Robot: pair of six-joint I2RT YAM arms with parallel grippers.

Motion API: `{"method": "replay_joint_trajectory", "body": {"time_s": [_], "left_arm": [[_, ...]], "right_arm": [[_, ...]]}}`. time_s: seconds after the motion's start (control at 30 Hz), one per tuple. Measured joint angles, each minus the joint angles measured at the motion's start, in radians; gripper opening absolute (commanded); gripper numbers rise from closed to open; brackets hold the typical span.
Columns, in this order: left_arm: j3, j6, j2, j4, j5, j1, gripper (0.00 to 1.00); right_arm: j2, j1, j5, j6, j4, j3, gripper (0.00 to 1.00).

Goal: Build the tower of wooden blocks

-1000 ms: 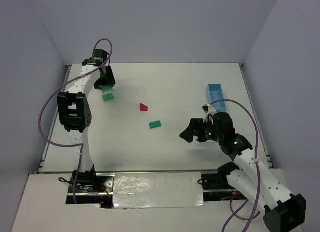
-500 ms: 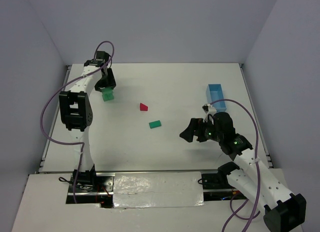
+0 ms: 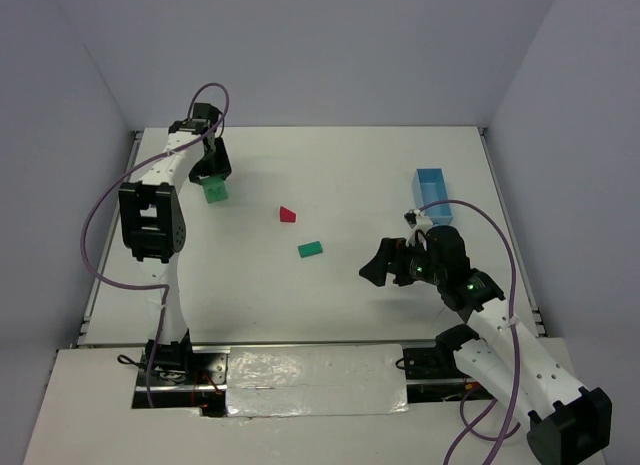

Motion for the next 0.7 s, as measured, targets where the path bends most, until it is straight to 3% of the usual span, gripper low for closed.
{"method": "replay_joint_trajectory", "body": {"time_s": [0.4,0.5,0.7], "left_arm": [[0.000,0.002,0.035,0.004,-0.006,0.000,0.55],[0.000,0.002,0.035,0.003,-0.010,0.001,0.60],[0.000,0.003,0.035,0.003,-0.011,0.001,0.83]], "right_arm": [[-0.003,0.000,-0.001,0.000,0.002,0.000,1.00],[-0.004,0.000,-0.002,0.000,0.005,0.000,1.00],[-0.004,0.000,-0.003,0.000,0.007,0.000,1.00]]}}
